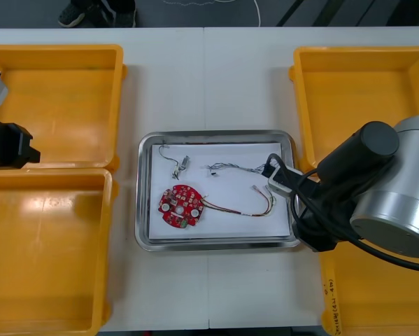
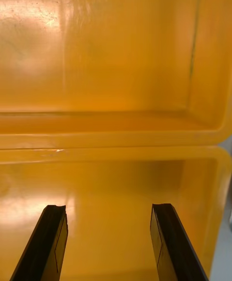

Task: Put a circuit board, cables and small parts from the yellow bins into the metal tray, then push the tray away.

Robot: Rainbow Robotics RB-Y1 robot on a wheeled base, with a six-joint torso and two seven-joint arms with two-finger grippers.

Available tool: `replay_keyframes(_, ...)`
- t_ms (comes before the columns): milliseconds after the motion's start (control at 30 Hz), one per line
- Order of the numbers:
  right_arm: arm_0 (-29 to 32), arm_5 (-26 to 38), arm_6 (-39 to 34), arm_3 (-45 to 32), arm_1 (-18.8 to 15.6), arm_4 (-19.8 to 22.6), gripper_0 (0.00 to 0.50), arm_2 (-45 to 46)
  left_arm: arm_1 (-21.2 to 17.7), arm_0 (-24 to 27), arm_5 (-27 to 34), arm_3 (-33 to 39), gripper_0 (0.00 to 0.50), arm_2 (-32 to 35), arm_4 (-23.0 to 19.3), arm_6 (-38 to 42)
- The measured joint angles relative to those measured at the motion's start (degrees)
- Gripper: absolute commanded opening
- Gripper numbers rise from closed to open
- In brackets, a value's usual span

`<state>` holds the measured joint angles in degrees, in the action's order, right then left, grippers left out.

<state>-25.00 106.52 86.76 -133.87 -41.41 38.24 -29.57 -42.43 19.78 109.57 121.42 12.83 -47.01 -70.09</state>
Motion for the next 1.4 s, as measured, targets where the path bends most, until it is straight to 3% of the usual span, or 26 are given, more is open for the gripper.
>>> replay_keyframes(167,-2.99,-0.02,0.01,0.51,1.17,-2.81,0.495,-6.04,-0.22,-2.86,0.01,1.16,0.500,2.69,-0.38,-6.57)
replay_keyframes(800,-11.79,-1.51,3.65,8.27,10.50,-9.09,0.498,-21.50,-0.26,-11.21,0.03,5.31,0.500,8.53,-1.26,-6.57)
replay_keyframes(1133,-12.59,-3.03,6.83,8.94,12.75,-14.40,0.498,-28.17,-0.27,-12.81,0.03,5.74,0.500,8.94,-1.26,-6.57)
replay_keyframes(1400,-12.62,-6.21,7.13,13.41,15.14,-14.70,0.498,-29.22,-0.27,-12.84,0.03,5.76,0.500,8.95,-1.26,-6.57)
